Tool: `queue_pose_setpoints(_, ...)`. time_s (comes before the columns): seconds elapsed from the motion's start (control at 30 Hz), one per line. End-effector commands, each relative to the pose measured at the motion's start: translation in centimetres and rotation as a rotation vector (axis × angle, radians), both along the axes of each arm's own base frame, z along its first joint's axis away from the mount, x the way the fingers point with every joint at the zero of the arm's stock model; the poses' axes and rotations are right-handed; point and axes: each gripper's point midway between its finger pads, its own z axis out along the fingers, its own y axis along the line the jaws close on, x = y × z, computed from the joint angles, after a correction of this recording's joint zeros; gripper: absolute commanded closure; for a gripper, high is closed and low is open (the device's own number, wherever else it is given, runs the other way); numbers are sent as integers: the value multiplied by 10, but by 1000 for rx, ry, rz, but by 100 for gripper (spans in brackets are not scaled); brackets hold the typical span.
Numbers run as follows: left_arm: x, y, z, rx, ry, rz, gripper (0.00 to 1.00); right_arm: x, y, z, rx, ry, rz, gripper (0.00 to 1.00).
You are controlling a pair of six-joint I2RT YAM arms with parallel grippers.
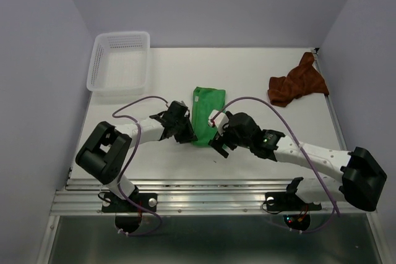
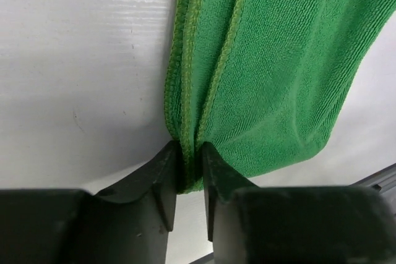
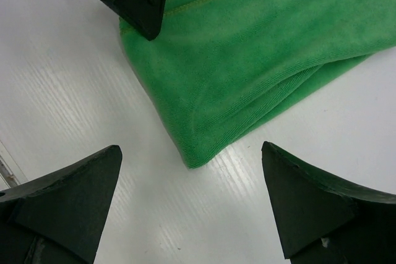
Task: Roll the towels
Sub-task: Roll the towel
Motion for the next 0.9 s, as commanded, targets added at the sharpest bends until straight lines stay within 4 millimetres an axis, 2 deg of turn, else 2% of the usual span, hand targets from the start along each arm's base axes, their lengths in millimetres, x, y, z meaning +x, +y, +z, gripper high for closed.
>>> queue_pose_setpoints(0.0,0,-6,5,-24,4,-21,71,8,10,-2,-10,-28,16,0)
queue_pose_setpoints(0.03,-2,-4,7,-17,14,-18,76,8,12,-14,-32,-5,22,0)
queue_pose_setpoints(0.1,-5,0,6,2,40,-14,80,12,19,-18,-42,0,30,0)
queue_pose_setpoints(0.13,-7,3,3,16,63,-12,82,14,21,-27,-64,12,33,0)
queue_pose_setpoints(0.2,-12,3,1,2,91,-24,87,14,30,-30,-75,1,57,0)
queue_pose_setpoints(0.3,-14,8,-3,-12,108,-26,87,14,37,-41,-117,11,71,0)
queue_pose_setpoints(0.4,-14,10,-7,-19,125,-40,87,3,52,-54,-162,6,125,0)
queue_pose_setpoints(0.6,-11,13,-11,-3,130,-54,87,6,56,-70,-223,-30,125,0)
queue_pose_setpoints(0.63,-11,15,-11,7,134,-54,87,7,58,-69,-213,-35,128,2)
queue_pose_setpoints(0.73,-12,20,-13,18,141,-39,87,8,60,-72,-191,-44,123,19)
queue_pose_setpoints(0.77,-13,22,-13,16,145,-38,87,7,57,-76,-198,-43,115,30)
queue_pose_setpoints(0.87,-12,26,-14,16,148,-24,86,9,51,-79,-213,-51,88,46)
